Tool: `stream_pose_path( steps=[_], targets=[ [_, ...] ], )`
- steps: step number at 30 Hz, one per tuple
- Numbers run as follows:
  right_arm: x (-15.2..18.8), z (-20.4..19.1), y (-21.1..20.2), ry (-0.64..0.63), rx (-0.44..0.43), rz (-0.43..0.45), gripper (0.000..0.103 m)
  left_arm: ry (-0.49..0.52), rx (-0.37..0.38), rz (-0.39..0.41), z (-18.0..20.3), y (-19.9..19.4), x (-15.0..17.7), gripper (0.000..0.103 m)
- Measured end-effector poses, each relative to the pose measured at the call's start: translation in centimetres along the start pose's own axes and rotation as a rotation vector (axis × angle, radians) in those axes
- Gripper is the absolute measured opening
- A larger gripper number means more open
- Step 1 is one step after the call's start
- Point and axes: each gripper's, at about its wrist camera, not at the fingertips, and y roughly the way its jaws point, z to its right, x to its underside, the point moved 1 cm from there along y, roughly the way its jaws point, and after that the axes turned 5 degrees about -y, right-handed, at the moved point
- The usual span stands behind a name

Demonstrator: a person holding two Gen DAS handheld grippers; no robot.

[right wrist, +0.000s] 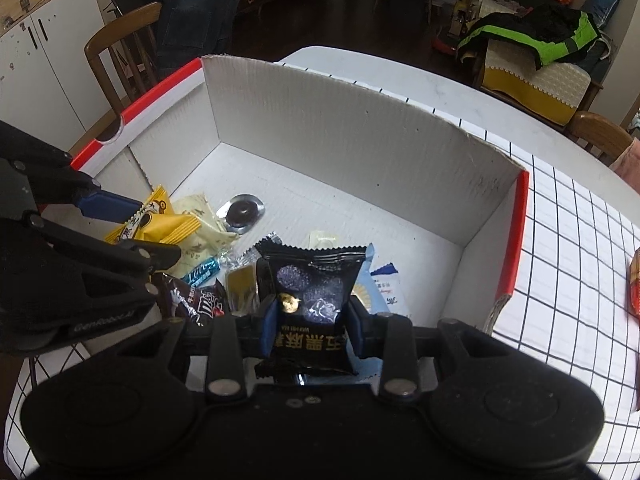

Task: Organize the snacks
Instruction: 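Carry the yellow candy and black candy over the white box with both tools, then open both grippers to drop the candies into the box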

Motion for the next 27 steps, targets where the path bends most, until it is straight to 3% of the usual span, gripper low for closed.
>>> stream_pose_path(
  steps=[11,22,27],
  targets=[
    [0.7,0.6,-1.5,0.049,-0.008,0.013,0.035,-0.048,0.032,0.029,-0.7,-1.1,0.4,0.057],
    [0.9,1.4,-5.6,0.106,-0.029,0.091,0.039,-0.049,0.076,0.156,-0.6,-5.6,0.6,0.065],
    [1.3,1.7,-8.0,0.105,-0.029,0.144,0.048,-0.053,0.099,0.212,-0.2,-7.7,0.4,0.068]
  ],
)
